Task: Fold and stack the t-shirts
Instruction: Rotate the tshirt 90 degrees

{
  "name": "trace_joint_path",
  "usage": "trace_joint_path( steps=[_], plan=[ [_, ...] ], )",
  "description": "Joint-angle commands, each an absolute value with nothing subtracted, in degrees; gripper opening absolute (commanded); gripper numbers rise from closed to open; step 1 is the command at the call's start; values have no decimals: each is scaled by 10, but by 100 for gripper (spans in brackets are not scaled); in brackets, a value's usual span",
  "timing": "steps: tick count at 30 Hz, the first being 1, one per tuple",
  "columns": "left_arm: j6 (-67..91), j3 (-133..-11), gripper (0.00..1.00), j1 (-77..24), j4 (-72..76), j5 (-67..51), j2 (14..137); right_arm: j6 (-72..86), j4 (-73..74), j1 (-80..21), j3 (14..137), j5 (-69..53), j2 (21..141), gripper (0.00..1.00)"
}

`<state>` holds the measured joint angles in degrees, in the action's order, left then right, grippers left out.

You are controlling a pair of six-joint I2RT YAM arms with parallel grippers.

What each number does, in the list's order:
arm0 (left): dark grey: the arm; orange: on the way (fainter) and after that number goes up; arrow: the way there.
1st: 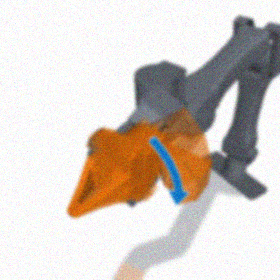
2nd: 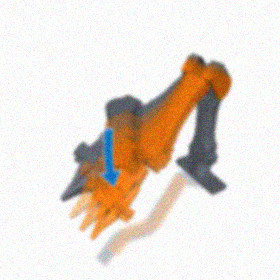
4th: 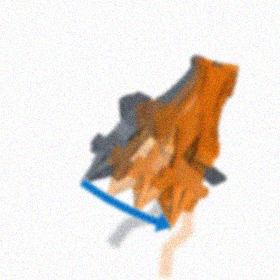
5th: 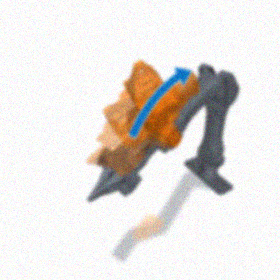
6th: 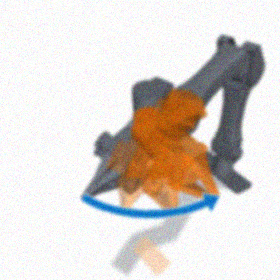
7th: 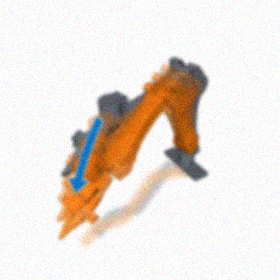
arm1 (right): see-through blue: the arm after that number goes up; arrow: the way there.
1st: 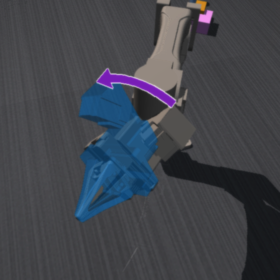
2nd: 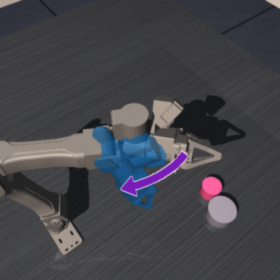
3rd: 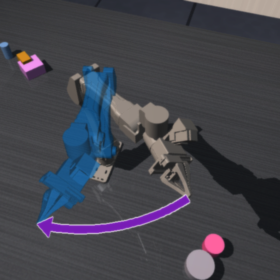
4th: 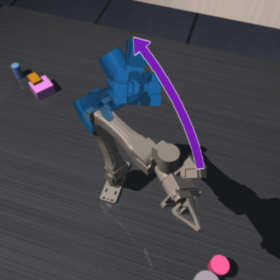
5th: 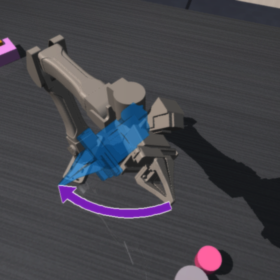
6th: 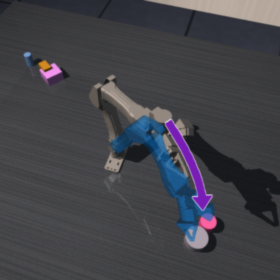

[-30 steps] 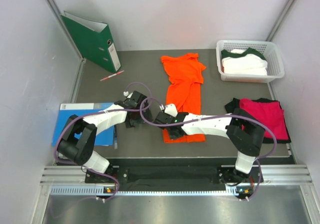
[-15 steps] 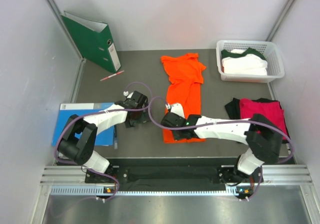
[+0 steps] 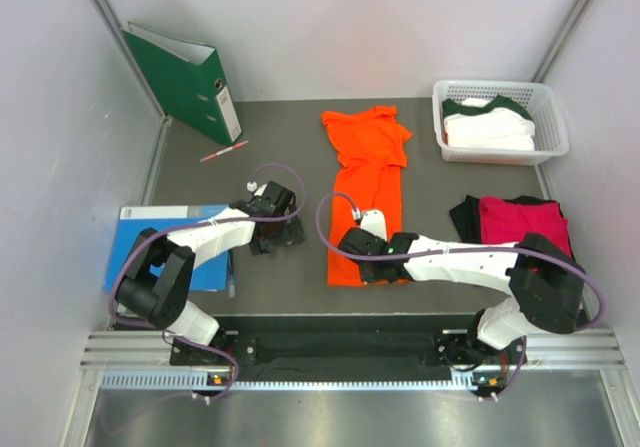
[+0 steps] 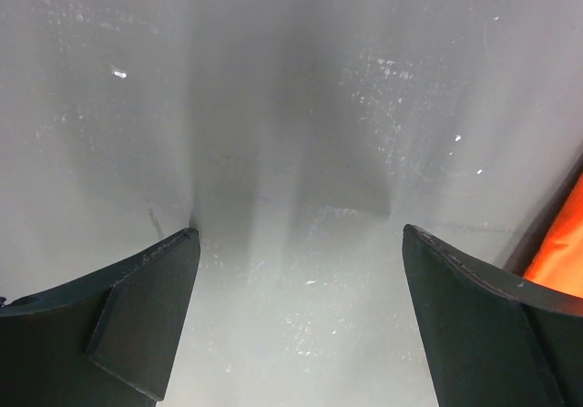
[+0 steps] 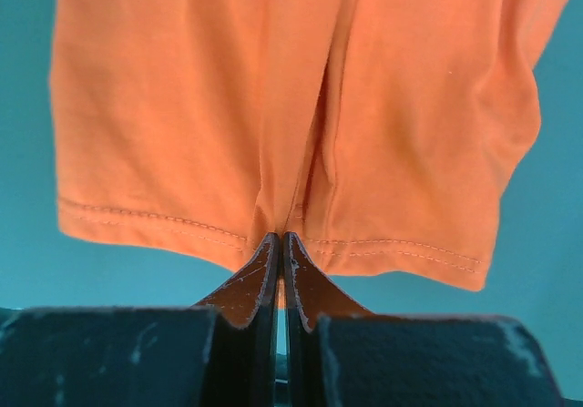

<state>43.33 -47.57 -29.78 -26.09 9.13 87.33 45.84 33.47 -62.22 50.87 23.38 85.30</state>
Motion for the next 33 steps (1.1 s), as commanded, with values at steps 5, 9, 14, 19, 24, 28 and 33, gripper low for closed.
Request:
trace_joint_path(
  steps=[5, 9, 14, 19, 24, 28, 33],
  plan=[
    [432, -469, 97, -296, -259, 99, 901, 492, 349, -613, 488, 267, 843, 0],
    [432, -469, 97, -296, -257, 93, 904, 493, 347, -608, 484, 265, 852, 0],
    [427, -456, 98, -302, -237, 76, 889, 509, 370, -609, 496, 287, 847, 23],
    [424, -430, 98, -329, -193, 55, 863, 523, 359, -607, 459, 342, 700, 72],
    [448, -408, 92, -388, -93, 21, 861, 543, 367, -582, 413, 390, 574, 85],
    [481, -405, 87, -438, -38, 15, 882, 528, 349, -503, 350, 324, 528, 80],
    [519, -423, 78, -485, -29, 13, 934, 516, 299, -460, 308, 245, 554, 67]
  ],
)
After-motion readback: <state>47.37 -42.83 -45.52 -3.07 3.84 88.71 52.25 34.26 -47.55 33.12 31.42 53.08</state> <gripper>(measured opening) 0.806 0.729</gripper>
